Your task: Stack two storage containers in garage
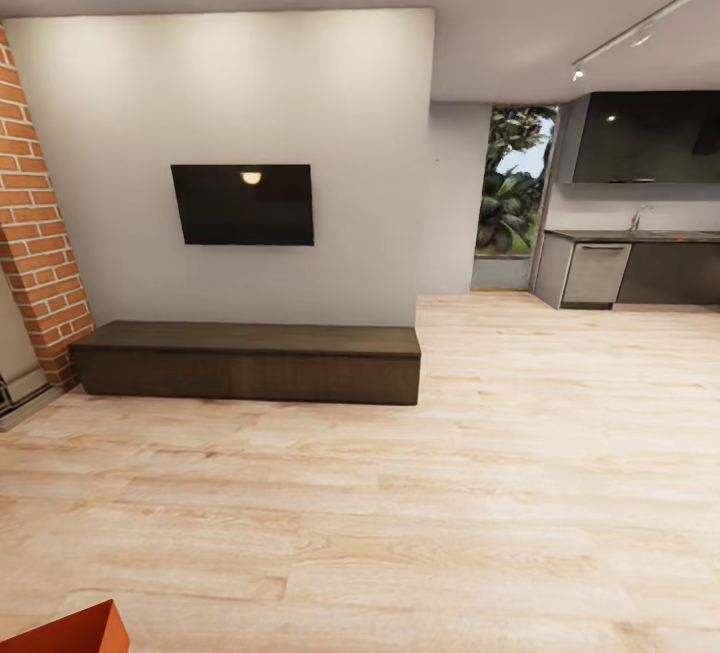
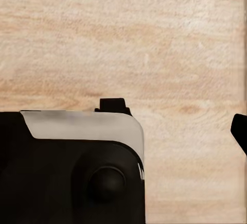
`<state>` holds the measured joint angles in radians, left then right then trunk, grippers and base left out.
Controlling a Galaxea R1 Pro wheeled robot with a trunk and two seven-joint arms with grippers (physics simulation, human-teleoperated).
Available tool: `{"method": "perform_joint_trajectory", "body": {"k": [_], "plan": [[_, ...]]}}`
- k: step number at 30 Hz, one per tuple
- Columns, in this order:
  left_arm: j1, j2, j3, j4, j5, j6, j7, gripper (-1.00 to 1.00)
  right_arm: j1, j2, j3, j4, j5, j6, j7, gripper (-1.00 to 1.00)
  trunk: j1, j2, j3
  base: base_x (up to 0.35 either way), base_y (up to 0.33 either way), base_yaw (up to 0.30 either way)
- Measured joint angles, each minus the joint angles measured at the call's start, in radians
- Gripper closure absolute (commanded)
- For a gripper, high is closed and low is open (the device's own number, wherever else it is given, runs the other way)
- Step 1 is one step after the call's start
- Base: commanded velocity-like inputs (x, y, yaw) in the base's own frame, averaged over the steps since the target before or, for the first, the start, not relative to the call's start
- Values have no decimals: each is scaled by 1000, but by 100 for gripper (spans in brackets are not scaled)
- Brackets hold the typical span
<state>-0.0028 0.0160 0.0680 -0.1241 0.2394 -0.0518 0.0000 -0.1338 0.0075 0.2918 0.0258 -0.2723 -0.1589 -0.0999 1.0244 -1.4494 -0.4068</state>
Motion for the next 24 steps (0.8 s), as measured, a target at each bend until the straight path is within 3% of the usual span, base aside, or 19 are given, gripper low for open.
{"method": "perform_joint_trajectory", "body": {"k": [11,24], "plan": [[0,0,-9,0,-3,0,0,-100,0,2,1,0,1,0,0,-100,0,0,0,299,-136,8],[0,0,-9,0,-2,0,0,-100,1,3,8,-1,6,0,-1,-100,0,0,0,294,-134,227]]}}
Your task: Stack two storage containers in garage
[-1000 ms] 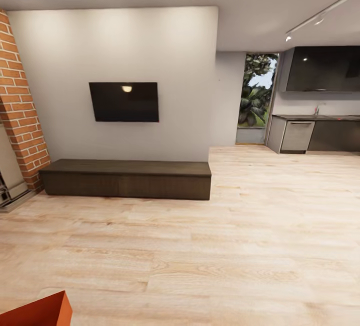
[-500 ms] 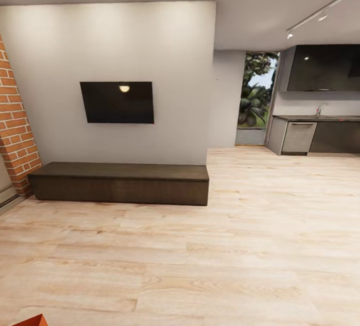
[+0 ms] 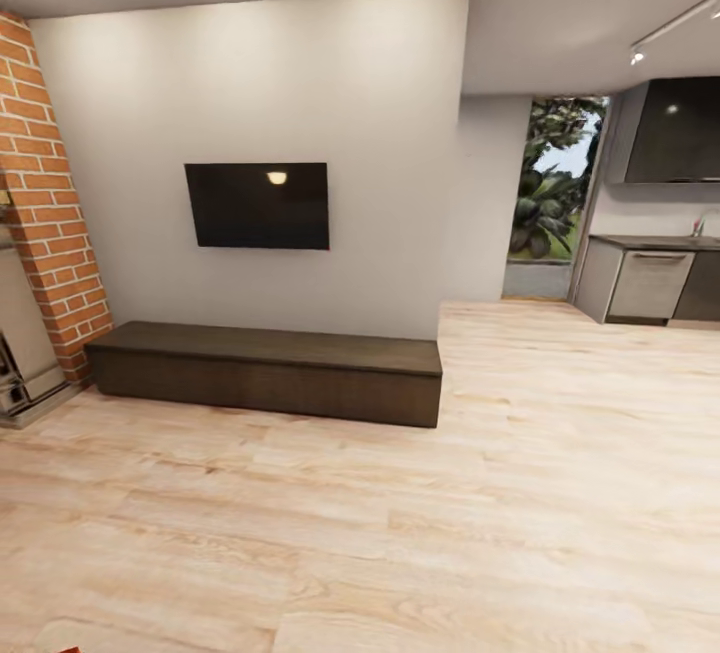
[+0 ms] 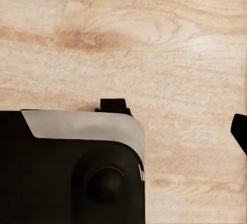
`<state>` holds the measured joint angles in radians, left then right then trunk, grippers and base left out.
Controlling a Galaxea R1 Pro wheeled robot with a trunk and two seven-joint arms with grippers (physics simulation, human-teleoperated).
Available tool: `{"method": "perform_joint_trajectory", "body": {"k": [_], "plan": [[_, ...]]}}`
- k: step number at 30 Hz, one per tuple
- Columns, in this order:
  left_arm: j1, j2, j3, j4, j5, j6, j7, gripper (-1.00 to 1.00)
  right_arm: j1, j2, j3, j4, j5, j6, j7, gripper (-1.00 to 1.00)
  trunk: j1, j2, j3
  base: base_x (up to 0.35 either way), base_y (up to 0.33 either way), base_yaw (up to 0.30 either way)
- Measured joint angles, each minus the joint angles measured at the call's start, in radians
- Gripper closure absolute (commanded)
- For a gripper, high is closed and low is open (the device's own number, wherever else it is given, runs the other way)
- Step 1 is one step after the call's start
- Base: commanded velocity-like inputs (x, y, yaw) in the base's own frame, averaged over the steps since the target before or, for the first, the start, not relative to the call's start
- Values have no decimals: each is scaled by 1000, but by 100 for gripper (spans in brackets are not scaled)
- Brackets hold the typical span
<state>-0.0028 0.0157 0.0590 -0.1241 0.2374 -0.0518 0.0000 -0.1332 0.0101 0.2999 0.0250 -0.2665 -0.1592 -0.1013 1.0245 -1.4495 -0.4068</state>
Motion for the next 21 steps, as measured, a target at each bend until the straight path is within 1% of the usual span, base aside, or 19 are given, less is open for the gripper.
{"method": "perform_joint_trajectory", "body": {"k": [16,18,21], "plan": [[0,0,7,0,1,0,0,-100,0,2,0,0,2,0,0,-100,0,0,0,242,-138,271],[0,0,8,0,1,0,0,-100,-1,1,-1,0,1,0,0,-100,0,0,0,193,-127,274],[0,1,10,0,1,0,0,-100,-1,2,-5,0,-1,-1,0,-100,0,0,0,49,-29,274]]}}
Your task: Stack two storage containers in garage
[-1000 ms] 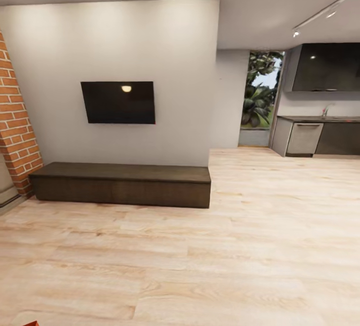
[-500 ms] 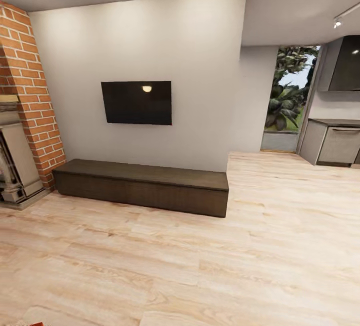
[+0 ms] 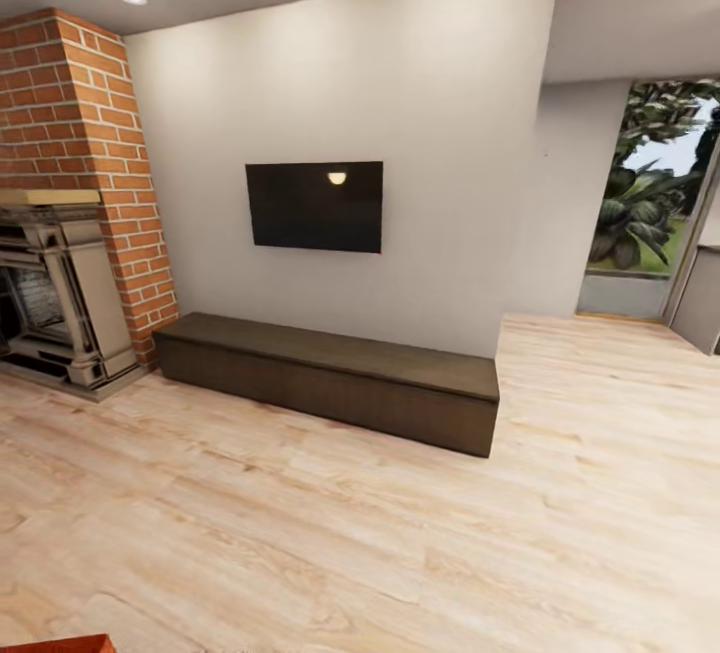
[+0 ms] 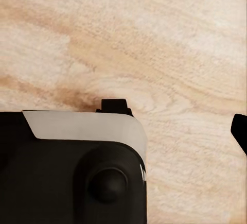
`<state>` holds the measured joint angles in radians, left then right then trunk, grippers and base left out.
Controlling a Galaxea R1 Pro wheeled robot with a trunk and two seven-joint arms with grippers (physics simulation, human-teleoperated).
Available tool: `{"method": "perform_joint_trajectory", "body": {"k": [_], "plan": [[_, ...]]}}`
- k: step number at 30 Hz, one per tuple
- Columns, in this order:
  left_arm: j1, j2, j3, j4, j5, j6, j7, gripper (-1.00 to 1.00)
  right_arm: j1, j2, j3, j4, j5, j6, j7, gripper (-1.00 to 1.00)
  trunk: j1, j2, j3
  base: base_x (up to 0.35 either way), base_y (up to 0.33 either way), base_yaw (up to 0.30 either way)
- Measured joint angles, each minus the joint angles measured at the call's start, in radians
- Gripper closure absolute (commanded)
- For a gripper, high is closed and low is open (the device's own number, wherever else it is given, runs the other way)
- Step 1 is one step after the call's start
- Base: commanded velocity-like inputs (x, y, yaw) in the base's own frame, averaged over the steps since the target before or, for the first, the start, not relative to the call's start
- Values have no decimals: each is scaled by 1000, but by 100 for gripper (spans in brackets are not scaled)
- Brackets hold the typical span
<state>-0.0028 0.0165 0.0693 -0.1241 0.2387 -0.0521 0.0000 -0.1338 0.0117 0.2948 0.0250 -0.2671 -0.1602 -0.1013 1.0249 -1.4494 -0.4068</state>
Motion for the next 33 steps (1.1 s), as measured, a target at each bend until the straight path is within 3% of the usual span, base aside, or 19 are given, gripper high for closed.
{"method": "perform_joint_trajectory", "body": {"k": [33], "plan": [[0,-2,2,-3,0,-1,2,-100,0,-5,5,0,1,0,0,-100,0,0,0,2,-1,274]]}}
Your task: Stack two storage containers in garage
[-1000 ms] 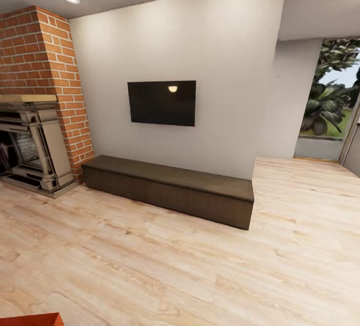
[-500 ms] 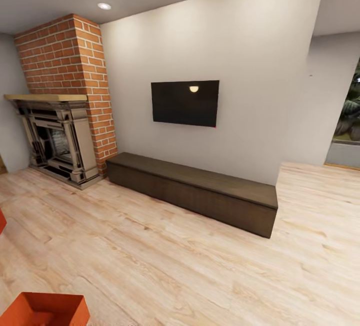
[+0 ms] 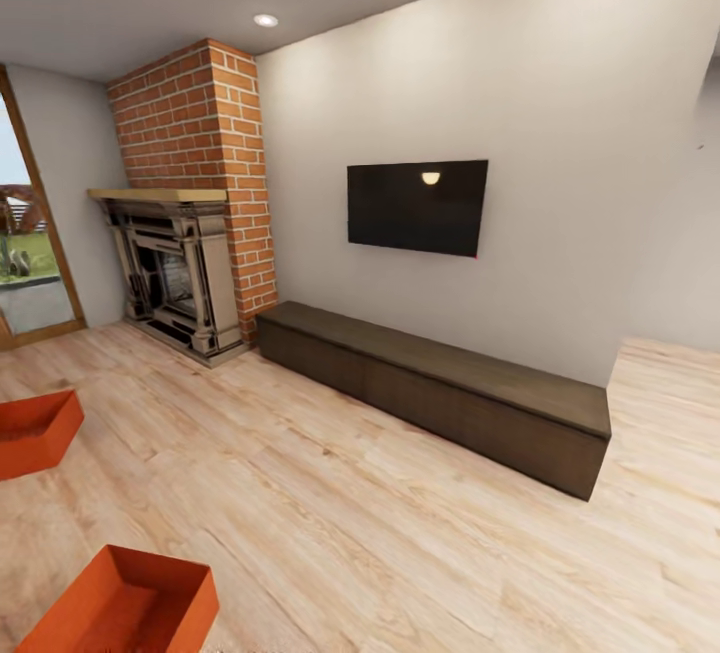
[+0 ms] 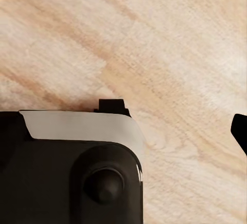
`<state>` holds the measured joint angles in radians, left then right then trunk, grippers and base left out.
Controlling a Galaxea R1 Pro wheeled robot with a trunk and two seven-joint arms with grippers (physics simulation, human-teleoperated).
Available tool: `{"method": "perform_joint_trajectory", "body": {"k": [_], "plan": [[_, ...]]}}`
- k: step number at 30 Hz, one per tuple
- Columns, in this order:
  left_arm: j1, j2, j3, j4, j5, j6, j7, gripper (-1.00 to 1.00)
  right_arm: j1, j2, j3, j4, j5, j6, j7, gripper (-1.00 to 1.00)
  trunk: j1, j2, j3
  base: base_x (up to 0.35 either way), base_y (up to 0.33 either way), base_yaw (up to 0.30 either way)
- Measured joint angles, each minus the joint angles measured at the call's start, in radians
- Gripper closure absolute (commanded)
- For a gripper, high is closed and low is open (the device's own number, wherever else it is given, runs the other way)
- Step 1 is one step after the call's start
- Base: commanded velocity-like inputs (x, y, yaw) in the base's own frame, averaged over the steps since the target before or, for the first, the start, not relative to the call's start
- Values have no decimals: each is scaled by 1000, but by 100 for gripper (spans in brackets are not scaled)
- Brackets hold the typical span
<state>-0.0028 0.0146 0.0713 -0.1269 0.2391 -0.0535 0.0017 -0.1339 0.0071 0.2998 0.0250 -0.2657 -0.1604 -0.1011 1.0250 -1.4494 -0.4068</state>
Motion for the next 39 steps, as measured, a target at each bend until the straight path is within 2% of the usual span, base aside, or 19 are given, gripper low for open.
{"method": "perform_joint_trajectory", "body": {"k": [14,39], "plan": [[0,-1,0,1,0,0,0,-100,0,0,0,0,0,0,0,-100,0,0,0,0,-20,274],[0,3,0,2,0,1,0,-100,0,-2,0,0,0,0,0,-100,0,0,0,29,-261,274]]}}
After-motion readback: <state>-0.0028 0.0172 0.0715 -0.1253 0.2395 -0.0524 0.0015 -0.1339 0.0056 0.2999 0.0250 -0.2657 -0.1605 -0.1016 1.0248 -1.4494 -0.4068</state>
